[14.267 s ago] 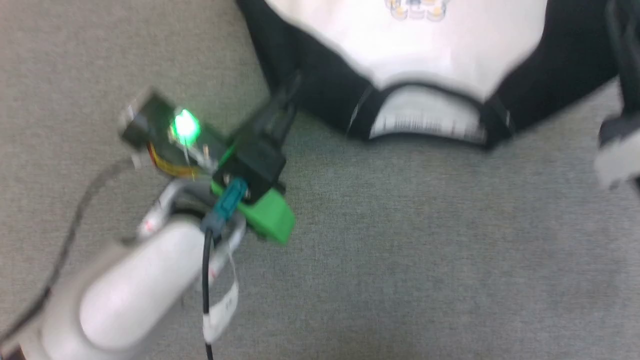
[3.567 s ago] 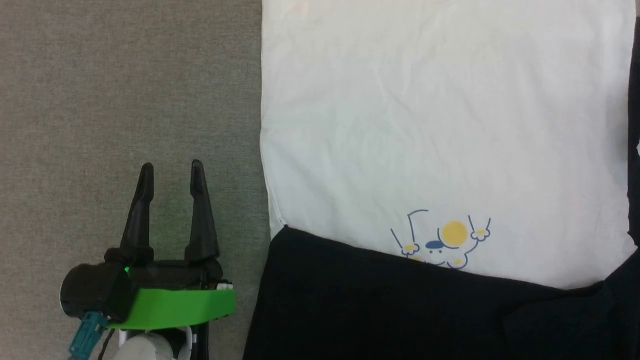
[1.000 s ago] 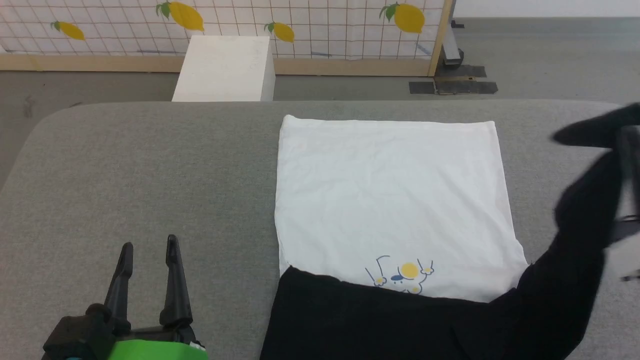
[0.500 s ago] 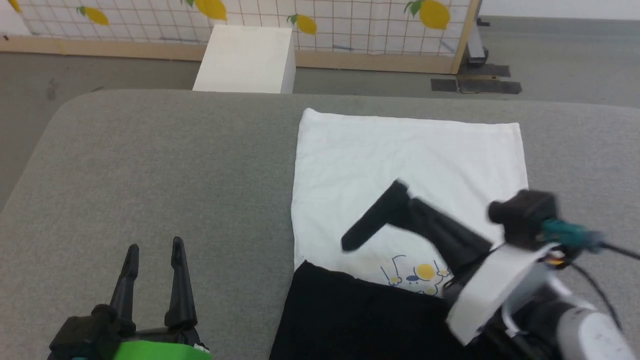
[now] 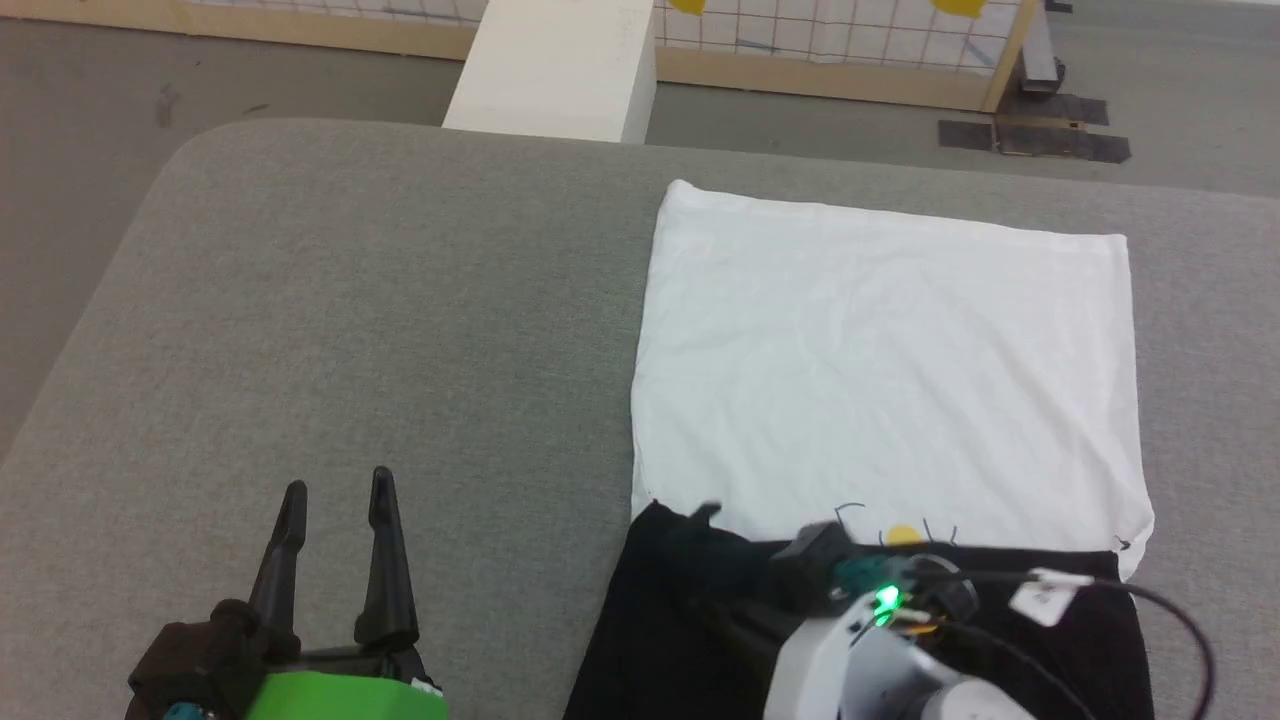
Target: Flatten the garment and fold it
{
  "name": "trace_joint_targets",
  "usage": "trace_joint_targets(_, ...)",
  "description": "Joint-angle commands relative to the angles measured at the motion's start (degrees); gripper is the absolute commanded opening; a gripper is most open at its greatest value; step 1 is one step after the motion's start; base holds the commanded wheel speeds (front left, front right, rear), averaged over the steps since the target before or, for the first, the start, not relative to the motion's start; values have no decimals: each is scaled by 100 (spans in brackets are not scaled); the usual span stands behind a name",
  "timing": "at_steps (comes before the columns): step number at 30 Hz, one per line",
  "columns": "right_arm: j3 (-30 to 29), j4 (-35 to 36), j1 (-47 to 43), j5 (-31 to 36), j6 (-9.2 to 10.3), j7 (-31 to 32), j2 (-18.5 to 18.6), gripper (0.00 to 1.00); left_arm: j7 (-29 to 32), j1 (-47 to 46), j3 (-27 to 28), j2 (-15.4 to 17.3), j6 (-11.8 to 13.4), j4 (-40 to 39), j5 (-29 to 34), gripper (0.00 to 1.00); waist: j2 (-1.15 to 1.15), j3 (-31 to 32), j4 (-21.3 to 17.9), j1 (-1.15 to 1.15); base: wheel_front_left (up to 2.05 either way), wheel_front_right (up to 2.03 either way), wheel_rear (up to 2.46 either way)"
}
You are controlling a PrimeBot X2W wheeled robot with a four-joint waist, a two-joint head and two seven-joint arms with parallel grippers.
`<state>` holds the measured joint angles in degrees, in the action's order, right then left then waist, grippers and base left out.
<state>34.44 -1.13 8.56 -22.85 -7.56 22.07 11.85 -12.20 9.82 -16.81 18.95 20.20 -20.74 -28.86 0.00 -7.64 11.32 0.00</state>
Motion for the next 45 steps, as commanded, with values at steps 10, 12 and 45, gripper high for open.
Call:
trace_joint_targets(10, -138, -685, 461, -124, 8, -728, -108, 100, -79, -117, 3, -23, -50, 133, -50, 100, 0, 36, 70, 0, 0, 0, 0)
trace_joint_targets(12, -621, -435, 450, -104, 8, -841, -120, 100, -69, -110, 8, -2, -33, 119, -32, 100, 0, 46, 3, 0, 0, 0, 0)
trace_joint_targets(45, -4865, 2236, -1065, 1399, 8, -1457, -896, 100, 1775, -3794, 99, 1027, -904, 388, 129, 100, 0, -1236, -1165, 0, 0, 0, 0)
